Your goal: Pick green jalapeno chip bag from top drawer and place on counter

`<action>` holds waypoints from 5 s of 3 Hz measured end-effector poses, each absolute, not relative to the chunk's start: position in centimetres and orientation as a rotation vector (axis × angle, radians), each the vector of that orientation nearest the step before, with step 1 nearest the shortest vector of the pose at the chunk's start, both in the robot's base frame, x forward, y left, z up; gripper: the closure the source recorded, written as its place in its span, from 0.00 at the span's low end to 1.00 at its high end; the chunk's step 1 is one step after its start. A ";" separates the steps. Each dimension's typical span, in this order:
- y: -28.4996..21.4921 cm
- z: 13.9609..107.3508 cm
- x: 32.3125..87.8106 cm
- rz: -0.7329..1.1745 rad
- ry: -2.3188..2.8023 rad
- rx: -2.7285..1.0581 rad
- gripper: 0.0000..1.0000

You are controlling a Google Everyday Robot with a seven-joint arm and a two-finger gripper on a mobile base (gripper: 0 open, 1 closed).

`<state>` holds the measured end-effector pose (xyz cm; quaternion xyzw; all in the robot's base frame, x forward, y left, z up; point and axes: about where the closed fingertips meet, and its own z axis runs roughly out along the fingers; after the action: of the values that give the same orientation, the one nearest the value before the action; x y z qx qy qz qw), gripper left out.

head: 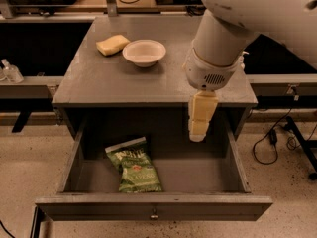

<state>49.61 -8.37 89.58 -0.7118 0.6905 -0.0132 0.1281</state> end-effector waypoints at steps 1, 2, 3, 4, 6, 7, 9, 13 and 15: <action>-6.9 87.6 49.8 -0.092 1.886 -2.290 0.00; -3.8 82.6 50.0 -0.120 1.578 -2.690 0.00; -3.7 82.6 50.3 -0.137 1.456 -2.762 0.00; -3.7 82.6 50.3 -0.136 1.459 -2.760 0.00; 0.2 78.9 51.5 -0.078 0.966 -2.961 0.00; 2.0 78.3 51.2 -0.202 0.607 -2.989 0.00; 4.6 74.6 52.2 -0.124 0.397 -3.051 0.00; 9.3 61.5 53.3 0.013 0.267 -3.031 0.19; 10.5 63.9 52.6 -0.003 0.198 -2.905 0.73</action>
Offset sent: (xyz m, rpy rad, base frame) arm 0.0206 0.0812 -0.1266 -0.4783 0.1380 1.2112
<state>52.63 10.52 63.95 -0.9911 0.0675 -0.0010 0.1149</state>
